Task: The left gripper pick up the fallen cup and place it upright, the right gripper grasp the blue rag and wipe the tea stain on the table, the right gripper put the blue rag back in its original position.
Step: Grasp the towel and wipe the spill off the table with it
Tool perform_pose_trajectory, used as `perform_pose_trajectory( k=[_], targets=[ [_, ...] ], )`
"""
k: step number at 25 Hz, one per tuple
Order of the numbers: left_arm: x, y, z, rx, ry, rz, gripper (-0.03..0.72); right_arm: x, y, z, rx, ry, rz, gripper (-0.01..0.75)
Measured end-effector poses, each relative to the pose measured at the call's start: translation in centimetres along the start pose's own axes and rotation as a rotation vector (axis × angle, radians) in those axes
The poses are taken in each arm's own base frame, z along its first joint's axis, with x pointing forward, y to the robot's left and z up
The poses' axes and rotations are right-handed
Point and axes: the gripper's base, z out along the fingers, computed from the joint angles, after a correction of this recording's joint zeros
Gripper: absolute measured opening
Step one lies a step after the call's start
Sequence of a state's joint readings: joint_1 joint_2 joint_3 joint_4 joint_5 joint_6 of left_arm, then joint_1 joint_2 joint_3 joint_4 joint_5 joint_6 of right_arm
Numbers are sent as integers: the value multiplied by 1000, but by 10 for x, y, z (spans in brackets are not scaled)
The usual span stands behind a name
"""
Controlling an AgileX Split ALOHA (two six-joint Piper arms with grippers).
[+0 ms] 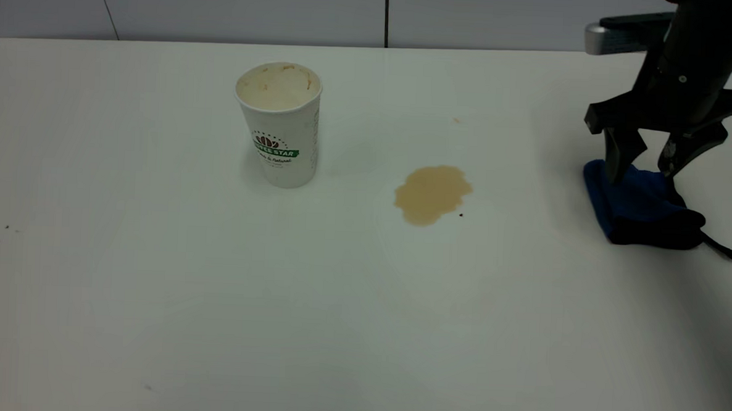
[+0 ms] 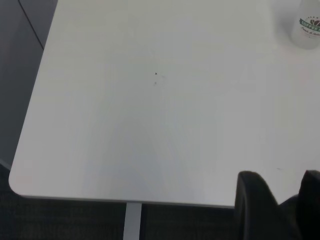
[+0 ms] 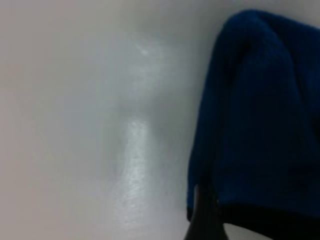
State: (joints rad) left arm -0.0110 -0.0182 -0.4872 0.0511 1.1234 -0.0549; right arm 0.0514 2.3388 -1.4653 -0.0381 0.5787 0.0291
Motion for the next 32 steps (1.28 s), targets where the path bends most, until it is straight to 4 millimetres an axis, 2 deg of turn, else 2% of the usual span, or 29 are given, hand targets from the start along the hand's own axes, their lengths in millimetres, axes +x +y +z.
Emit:
perform_pose_trajectory(
  k=[14,19,24,29,32],
  targets=[
    [0,0,0,-5,0,2,239,-7,-22,35,6,-18,35,601],
    [0,1,0,-6,0,2,239,-8,-23,49,6,-11,37,593],
    [0,1,0,-6,0,2,239,-9,-24,52,6,-8,47,592],
    [0,1,0,-6,0,2,239,-7,-29,56,-15,7,140,589],
    [0,1,0,-6,0,2,239,-7,-28,56,-35,9,179,532]
  ],
)
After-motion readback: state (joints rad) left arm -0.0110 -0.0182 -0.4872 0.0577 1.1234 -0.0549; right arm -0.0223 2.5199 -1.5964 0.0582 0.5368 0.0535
